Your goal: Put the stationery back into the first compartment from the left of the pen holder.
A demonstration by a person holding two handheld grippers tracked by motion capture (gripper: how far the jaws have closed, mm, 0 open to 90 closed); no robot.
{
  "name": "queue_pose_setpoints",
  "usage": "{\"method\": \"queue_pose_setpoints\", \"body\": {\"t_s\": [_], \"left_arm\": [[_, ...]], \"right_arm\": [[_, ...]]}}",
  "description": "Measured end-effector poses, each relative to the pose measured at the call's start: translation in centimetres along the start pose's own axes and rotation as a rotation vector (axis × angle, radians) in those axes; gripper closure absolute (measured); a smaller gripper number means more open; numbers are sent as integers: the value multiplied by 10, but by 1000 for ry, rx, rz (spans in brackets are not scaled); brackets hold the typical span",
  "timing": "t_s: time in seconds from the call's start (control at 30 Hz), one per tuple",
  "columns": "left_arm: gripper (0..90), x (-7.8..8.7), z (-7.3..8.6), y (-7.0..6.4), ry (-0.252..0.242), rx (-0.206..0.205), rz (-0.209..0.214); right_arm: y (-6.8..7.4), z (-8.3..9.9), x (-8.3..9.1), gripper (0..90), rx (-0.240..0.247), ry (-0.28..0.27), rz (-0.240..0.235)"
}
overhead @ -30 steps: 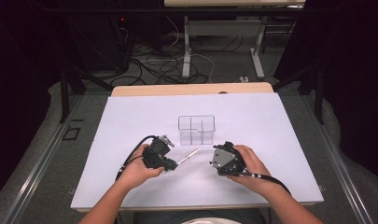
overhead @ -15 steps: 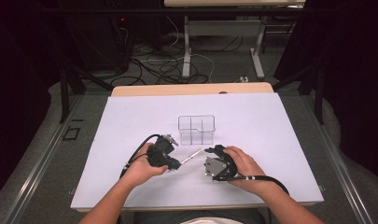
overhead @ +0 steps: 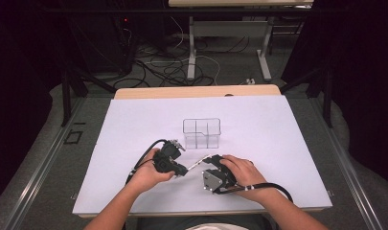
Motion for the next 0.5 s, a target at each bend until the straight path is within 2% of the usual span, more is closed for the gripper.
{"method": "queue_pose_setpoints", "body": {"t_s": [0.03, 0.07, 0.1, 0.2, 0.23, 0.27, 0.33, 0.37, 0.4, 0.43, 0.47, 0.5], "left_arm": [[804, 0, 0, 0, 4, -9, -1], [804, -1, 0, -1, 3, -8, 1], [804, -2, 0, -3, 2, -4, 6], [804, -4, 0, -6, 13, -10, 8], [804, -5, 0, -6, 12, -11, 9], [805, -6, 0, -6, 18, -18, 11], [804, -7, -1, -8, 17, -11, 12], [804, -9, -1, -9, 20, -12, 18], [804, -9, -1, -9, 20, -12, 18], [804, -10, -1, -10, 29, -25, 20], [805, -10, -1, -10, 29, -25, 20], [804, -11, -1, -12, 32, -35, 24]], "right_arm": [[0, -3, -1, 586, 13, -21, 13], [2, -5, -3, 596, 50, -22, 16], [2, -5, -3, 596, 50, -22, 16], [9, -6, -5, 611, 129, -12, 10], [12, -5, -4, 615, 130, 10, -3], [12, -7, -5, 620, 145, -4, 14], [13, -8, -5, 635, 181, 17, 3], [14, -9, -6, 646, 186, -2, 20], [16, -8, -5, 656, 194, 22, 13], [15, -9, -5, 664, 226, 38, 8], [16, -10, -7, 669, 221, 20, 18], [15, -10, -8, 671, 243, 22, 27]]}}
Point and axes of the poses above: each handheld gripper's, and its own axes: x roughly backward along the jaws, z roughly out of its underside, y roughly to its left, the point moved 8 cm from there along -x, roughly forward along the jaws
